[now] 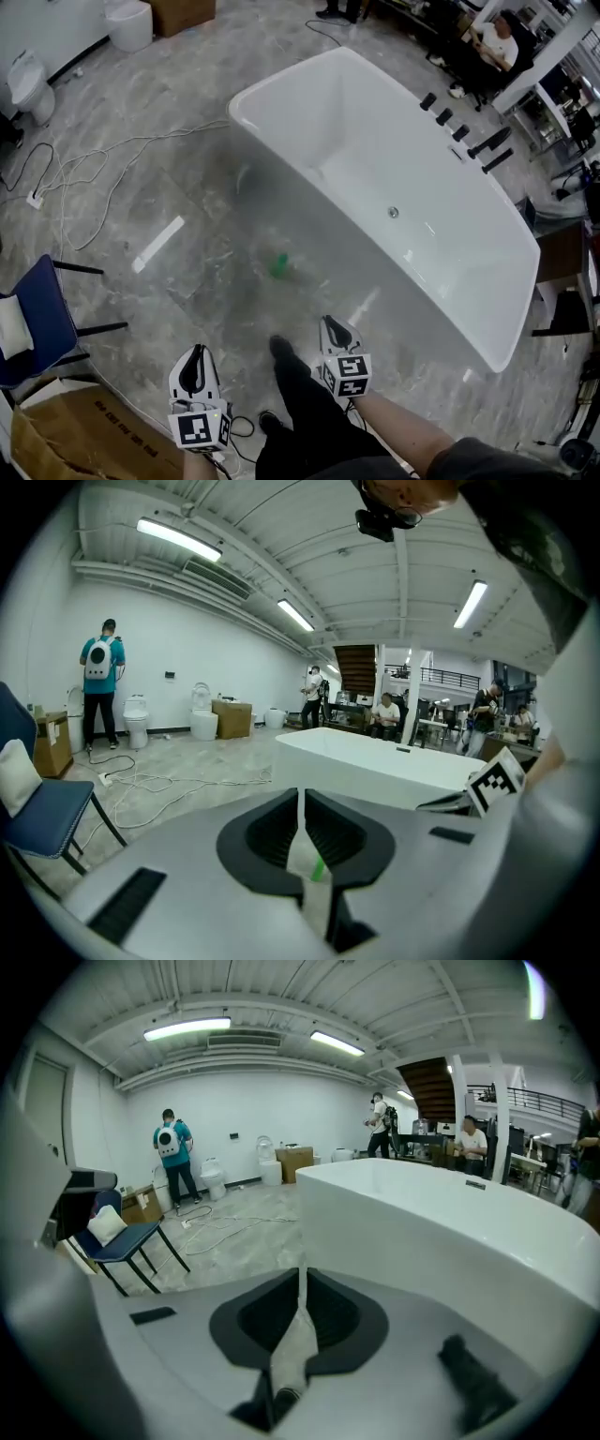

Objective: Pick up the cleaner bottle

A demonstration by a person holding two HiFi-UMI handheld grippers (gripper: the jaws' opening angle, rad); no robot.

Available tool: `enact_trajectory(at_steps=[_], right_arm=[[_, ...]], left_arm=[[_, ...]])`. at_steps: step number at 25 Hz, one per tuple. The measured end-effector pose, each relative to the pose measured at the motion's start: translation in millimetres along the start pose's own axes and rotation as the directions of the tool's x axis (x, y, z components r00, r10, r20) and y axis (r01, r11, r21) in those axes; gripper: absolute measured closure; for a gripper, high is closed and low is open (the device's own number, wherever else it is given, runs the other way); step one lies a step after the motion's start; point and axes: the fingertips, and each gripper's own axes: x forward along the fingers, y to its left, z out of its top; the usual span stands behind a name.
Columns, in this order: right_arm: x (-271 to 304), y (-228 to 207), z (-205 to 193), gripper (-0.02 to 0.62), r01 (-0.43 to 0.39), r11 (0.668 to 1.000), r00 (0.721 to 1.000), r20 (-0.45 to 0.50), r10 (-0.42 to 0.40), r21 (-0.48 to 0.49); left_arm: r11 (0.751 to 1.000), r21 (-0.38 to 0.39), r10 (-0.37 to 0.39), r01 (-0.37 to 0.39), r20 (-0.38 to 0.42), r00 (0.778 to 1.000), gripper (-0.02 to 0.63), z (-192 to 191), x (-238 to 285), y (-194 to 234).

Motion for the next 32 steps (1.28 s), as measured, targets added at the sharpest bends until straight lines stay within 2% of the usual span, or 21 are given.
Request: enact_trajectory(at_steps=[6,11,14,18,22,26,32], right_arm=[[89.5,-8.9,-29.5,0.566,-0.003,1.000,0.999,-0.035,0.003,-0.007],[155.0,-22.9,-58.2,0.566,0.014,1.000,0.999,-0.035,-0.013,0.022],[189.8,-26.8,-76.0,0.565,0.005,1.000,1.000,-0.017,-0.005,-0.008],[230.4,-39.2,-108.2,0.565,0.030,0.999,0.999,0.015,-0.030,-0.015],[264.6,-48.2,-149.4,0.565,0.046,0.999,0.998,0.041,-0.046,-0.002],[293.2,-53.0,-190.9,0.555,0.051,0.998,0.998,0.044,-0.051,-0.020],[342.4,-55.0,-234.4,0.478,0.028,1.000,0.997,0.071,-0.028,-0.004]], left_arm=[[0.999,-0.023,0.030,-0.031,-0.046,0.999,0.575,-51.6,75.9,24.3],[0.999,-0.041,0.029,-0.033,-0.085,0.996,0.574,-104.5,127.1,36.7],[0.999,-0.046,0.019,-0.023,-0.089,0.996,0.574,-136.6,155.8,40.9],[0.998,-0.062,-0.005,0.001,-0.068,0.998,0.574,-174.8,191.6,45.0],[0.999,-0.046,-0.014,0.012,-0.049,0.999,0.574,-221.9,226.4,51.8],[0.996,-0.091,0.007,-0.007,0.000,1.000,0.574,-256.1,251.1,63.3],[0.998,-0.047,-0.042,0.044,0.042,0.998,0.574,-294.0,295.9,68.9]])
